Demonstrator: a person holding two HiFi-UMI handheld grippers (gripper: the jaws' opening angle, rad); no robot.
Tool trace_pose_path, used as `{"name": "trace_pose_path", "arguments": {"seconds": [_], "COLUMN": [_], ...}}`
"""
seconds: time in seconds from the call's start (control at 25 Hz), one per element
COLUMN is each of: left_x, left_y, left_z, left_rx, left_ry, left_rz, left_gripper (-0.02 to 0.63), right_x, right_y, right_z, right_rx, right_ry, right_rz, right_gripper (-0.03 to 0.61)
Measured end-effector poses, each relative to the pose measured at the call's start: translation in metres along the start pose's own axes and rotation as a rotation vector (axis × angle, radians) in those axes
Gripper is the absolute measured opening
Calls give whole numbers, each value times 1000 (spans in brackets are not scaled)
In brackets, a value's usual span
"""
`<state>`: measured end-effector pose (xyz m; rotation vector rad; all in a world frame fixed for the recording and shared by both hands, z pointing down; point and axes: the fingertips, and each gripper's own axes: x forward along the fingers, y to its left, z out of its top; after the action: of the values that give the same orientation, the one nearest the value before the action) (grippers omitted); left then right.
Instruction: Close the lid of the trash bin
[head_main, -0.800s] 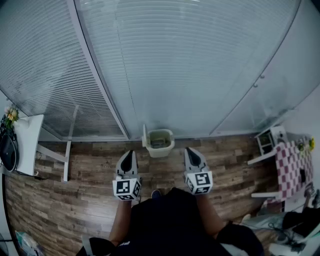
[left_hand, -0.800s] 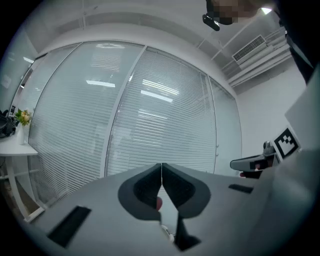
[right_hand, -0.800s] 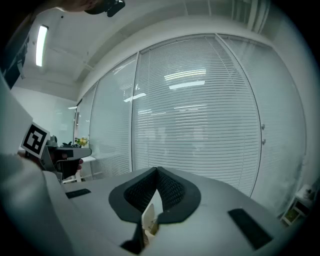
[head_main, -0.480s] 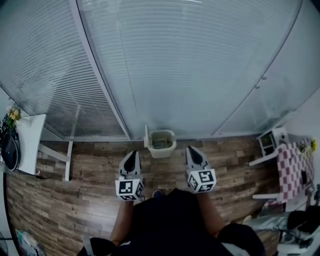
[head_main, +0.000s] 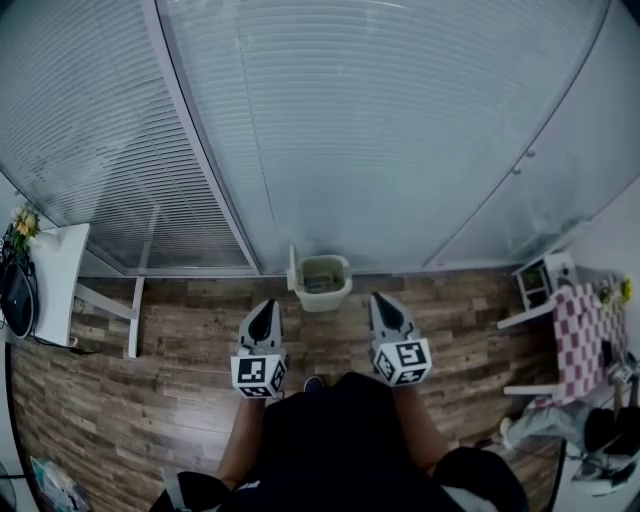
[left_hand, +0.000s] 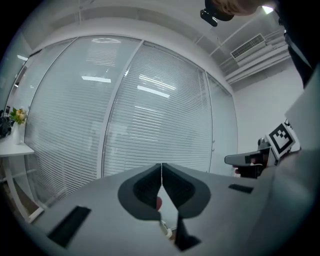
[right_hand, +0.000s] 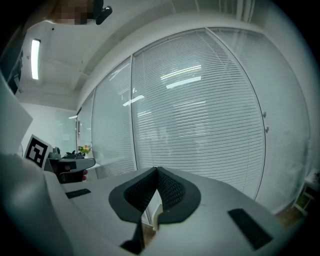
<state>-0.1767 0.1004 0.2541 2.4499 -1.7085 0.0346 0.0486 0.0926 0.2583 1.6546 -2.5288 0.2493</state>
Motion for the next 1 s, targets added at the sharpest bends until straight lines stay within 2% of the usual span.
{"name": "trace_pose_path", "arguments": {"seconds": [0.16,0.28,0.4,0.56,0.64,0.68,0.76,0.92,1.0], "left_x": [3,4,3,2,1,2,3,0,0], "left_y": [-4,-10,-16,-17,-19,-20,-21,-25,-23], "left_z": [-1,1,2,7,8,8,5,-1,-3], "left_rx": [3,8,19,17,12,13,21,27,25], "left_ry": [1,-2,-5,-26,-35,-33,-20,-5,-1], "left_rz": [-8,-4,2,13,3,0,-6,7,9], "left_gripper": [11,11,11,20,151,185,223,261,268], "right_x": [-3,-7,-11,-9,-8,-7,-6,-9,-10], "right_y": [-4,-6,-8,1,1,0,-1,0,2], "right_z": [1,9,7,12,8,8,8,6,3], "right_rx": [12,-14,-41,-64,-28,-2,19,-57,-61], "right_ry": [-13,-44,-35,-42,-34,-36,-39,-36,-27], "right_rz": [-3,12,6,42,61,70,74,65,50], "right_gripper": [3,3,3,3,3,3,3,3,3]}}
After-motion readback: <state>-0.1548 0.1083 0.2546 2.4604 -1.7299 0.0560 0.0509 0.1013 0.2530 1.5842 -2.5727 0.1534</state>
